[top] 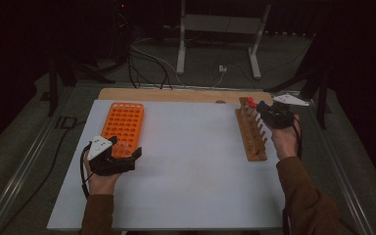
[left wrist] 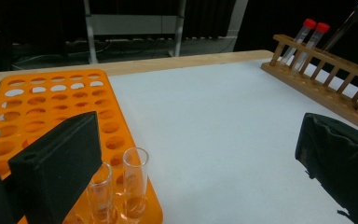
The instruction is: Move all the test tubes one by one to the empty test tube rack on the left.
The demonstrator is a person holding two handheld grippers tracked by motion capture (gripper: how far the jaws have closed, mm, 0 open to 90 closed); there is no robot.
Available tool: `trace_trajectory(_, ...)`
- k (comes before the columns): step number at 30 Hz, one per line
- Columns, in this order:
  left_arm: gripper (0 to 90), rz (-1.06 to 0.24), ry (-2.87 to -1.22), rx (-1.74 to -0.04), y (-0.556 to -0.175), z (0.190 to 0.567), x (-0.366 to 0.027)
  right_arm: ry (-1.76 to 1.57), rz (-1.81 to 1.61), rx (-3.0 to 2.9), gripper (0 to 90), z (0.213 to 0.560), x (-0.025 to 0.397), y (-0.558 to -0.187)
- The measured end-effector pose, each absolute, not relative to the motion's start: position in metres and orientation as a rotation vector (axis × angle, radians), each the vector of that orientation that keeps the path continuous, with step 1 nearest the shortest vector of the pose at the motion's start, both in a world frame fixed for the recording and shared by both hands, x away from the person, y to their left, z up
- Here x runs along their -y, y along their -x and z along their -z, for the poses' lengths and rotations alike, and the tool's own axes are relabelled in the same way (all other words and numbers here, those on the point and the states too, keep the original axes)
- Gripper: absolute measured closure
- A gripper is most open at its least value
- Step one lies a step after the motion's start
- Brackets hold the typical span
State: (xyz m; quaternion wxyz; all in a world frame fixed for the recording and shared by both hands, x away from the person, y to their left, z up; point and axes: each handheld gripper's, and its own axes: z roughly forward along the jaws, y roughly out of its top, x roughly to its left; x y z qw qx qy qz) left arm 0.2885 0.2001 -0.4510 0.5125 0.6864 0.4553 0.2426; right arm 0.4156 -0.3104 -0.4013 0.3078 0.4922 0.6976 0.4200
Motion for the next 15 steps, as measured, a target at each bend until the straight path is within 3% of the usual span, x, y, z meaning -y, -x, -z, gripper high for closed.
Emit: trace_trajectory(15,1.1,-0.602,-1.677,-1.076,-0.289,0.45,-0.189,-1.16,-1.233,-1.9,77.1,0.378,0.288,-0.389)
